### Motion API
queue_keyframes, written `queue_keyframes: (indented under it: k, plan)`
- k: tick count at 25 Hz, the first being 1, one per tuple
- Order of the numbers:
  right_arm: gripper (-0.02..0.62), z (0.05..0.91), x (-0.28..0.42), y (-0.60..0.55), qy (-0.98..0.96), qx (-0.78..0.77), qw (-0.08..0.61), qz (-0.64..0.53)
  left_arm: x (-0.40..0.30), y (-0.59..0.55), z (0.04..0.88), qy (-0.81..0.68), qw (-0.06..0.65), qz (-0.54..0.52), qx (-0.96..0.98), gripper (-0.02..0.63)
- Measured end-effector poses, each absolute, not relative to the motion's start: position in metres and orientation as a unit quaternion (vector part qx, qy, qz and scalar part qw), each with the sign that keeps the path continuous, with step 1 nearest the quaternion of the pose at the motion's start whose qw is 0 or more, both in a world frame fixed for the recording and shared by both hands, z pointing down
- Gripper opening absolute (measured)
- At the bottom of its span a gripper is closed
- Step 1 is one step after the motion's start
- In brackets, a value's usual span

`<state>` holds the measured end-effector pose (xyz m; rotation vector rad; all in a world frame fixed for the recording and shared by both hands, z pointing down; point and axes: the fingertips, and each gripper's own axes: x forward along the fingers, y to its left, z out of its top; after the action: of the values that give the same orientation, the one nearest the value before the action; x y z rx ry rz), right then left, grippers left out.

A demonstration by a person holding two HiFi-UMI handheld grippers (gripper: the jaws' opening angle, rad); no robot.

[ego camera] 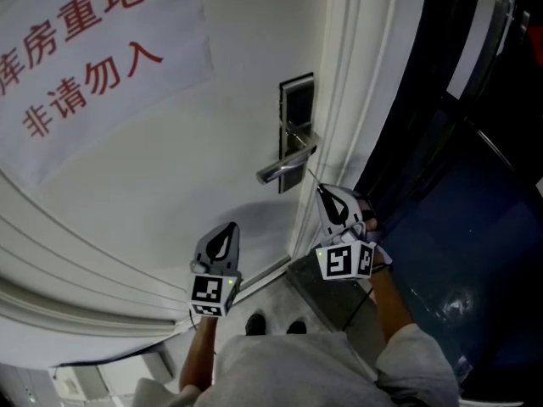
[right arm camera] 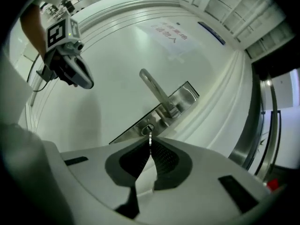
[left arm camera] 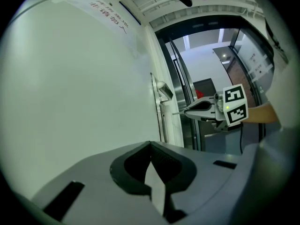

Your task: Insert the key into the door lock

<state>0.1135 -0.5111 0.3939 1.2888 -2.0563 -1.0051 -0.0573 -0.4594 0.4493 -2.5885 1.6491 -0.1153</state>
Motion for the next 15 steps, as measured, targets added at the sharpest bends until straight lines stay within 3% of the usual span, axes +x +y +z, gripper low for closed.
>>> queue_keyframes:
  k: [9, 15]
  plan:
    - [0.029, 0.396, 0.094, -0.521, -0.672, 0.427, 0.331, -0.507, -0.072, -0.462, 0.449, 0.549, 0.034, -0.035, -0.834, 0.017]
    - [0.029, 0.398, 0.091, -0.528, -0.661, 0.418, 0.343, -0.521, -0.073, -0.463, 0.450, 0.549, 0.034, -0.035, -0.834, 0.017]
